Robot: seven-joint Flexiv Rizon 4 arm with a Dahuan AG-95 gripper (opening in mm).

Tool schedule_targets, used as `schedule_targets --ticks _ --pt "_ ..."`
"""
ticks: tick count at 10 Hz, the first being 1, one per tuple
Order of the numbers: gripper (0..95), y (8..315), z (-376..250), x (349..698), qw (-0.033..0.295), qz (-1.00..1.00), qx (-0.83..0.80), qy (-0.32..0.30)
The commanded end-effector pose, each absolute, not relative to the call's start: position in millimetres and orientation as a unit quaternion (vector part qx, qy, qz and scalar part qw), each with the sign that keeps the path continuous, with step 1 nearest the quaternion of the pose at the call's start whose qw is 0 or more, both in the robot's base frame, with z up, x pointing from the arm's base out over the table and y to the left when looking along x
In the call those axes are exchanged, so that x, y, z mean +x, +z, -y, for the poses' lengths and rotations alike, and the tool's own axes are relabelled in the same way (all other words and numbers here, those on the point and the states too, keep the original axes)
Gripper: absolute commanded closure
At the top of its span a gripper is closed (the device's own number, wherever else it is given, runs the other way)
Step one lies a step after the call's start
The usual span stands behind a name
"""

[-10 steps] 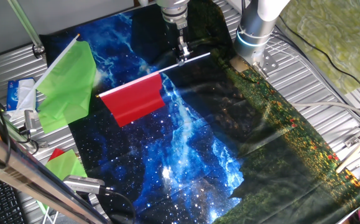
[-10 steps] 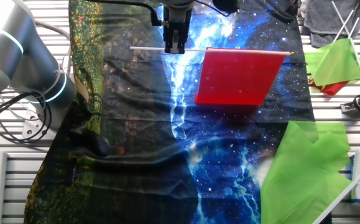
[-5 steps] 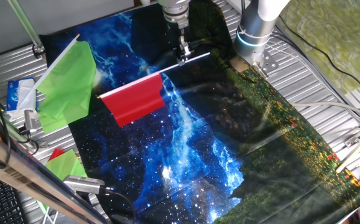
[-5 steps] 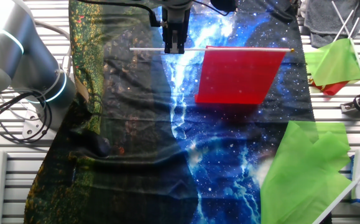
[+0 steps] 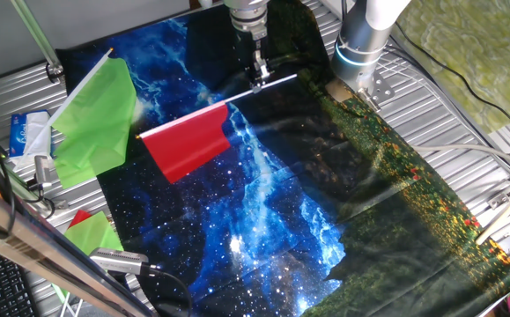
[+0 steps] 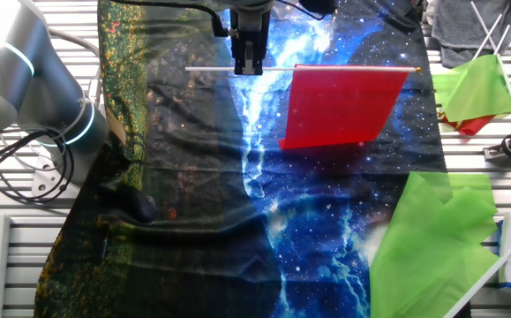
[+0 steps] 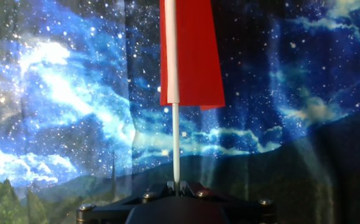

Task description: Wave the flag

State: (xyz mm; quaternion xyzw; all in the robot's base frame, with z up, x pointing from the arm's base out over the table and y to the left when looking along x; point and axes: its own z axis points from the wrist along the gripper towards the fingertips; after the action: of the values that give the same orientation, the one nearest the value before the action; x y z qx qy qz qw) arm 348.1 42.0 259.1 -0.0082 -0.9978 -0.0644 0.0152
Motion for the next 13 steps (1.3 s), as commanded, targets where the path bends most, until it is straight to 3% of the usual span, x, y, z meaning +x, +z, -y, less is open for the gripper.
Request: schedule_targets --ticks 1,6,9,13 --pt "95.0 315.4 -37.0 348.0 0.037 0.996 0.005 -0.076" --pt "95.0 412.7 -60.7 344.7 0.073 0.995 0.007 -0.073" --pt "95.0 438.2 -79.3 347.0 0.088 0.994 -0.001 -0.066" --pt "95.0 443.8 -70.4 347.6 0.098 0.993 0.007 -0.061"
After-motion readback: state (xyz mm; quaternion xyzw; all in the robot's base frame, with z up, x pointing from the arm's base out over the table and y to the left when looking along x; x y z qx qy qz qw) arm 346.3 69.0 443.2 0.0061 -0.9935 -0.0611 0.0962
